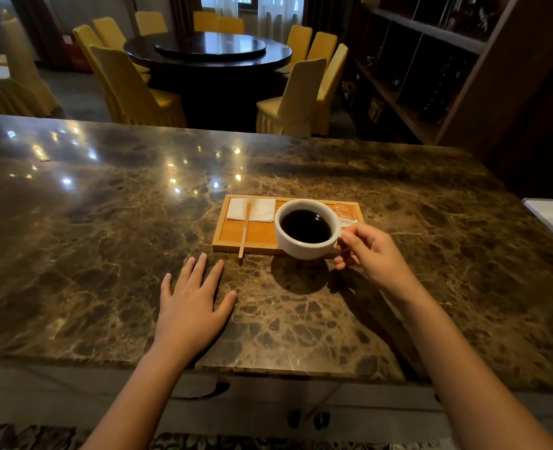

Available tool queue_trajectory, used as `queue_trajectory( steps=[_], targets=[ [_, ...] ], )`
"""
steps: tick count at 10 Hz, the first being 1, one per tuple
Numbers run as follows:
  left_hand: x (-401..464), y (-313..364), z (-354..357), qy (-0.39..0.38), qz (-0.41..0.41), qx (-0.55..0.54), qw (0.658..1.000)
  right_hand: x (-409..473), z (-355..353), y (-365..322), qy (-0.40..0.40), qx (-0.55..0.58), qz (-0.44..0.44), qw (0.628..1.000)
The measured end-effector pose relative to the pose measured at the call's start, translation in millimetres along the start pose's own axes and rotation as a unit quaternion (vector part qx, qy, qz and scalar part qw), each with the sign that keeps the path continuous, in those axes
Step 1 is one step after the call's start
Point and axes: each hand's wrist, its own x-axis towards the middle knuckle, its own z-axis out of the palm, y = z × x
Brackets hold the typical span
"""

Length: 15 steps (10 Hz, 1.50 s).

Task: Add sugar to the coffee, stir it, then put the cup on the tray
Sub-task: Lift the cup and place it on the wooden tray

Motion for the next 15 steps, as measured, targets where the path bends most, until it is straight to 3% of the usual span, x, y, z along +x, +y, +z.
queue_trajectory(
  steps=[5,9,15],
  targets=[
    [-1.2,1.6,-1.2,0.002,-0.004,-0.006,1.000,65.9,-15.7,14.4,0.029,-0.054,0.030,0.998],
    [-2.2,0.6,-0.7,0.007,-0.002,-0.014,1.000,79.6,-14.9,23.7,-0.005,-0.068,0.060,0.996],
    [-1.7,2.5,-2.4,0.004,-0.006,-0.009,1.000,90.6,-11.2,16.3,0.060,-0.151,0.093,0.982]
  ],
)
